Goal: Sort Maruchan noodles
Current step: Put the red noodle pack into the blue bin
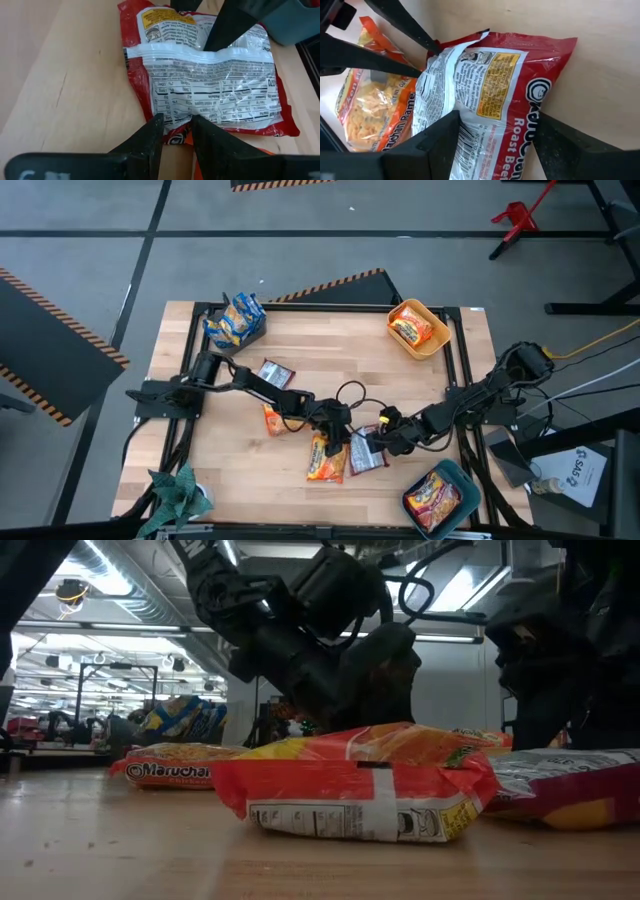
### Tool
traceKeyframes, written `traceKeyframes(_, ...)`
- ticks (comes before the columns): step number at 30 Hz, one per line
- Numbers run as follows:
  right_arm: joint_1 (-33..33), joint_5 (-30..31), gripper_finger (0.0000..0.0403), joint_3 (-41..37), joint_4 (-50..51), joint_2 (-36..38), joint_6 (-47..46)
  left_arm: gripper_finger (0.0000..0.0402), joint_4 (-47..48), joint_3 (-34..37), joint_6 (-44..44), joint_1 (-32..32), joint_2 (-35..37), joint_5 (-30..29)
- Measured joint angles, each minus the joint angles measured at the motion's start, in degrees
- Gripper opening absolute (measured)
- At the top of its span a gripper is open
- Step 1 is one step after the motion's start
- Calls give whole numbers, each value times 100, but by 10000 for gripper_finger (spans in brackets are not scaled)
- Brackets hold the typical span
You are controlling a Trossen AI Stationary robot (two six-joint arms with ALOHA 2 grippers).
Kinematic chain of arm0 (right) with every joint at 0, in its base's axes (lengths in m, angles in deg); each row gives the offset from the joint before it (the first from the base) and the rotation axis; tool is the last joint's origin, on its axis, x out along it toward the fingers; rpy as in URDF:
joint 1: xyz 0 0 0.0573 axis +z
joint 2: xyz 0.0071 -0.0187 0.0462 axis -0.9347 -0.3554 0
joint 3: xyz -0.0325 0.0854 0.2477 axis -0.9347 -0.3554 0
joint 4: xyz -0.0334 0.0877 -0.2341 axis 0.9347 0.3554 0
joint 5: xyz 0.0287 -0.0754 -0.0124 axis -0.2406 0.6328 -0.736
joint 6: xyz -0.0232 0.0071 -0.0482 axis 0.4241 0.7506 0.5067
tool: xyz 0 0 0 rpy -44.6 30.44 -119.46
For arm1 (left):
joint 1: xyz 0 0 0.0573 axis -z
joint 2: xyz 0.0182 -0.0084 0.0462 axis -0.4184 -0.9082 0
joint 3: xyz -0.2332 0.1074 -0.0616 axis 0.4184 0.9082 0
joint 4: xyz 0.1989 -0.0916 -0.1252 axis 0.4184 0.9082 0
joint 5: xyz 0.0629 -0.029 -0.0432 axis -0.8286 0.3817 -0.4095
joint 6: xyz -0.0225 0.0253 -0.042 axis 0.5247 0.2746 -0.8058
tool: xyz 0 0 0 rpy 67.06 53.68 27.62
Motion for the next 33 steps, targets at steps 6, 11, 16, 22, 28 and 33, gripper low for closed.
traceKeyframes(6,-2,127,232,-11,-211,-60,131,100,33,0,2,-27,2,61)
traceKeyframes(11,-2,126,206,-14,-235,-62,128,100,38,0,-1,-48,0,86)
traceKeyframes(16,-9,121,135,-14,-306,-49,137,100,58,7,-26,-73,20,228)
traceKeyframes(22,-15,120,100,2,-387,-57,136,100,304,17,-44,-150,199,436)
traceKeyframes(28,-20,61,99,112,-322,-77,184,100,826,20,-7,-358,686,434)
traceKeyframes(33,-17,-39,93,236,-290,-61,315,100,1274,22,19,-501,1178,653)
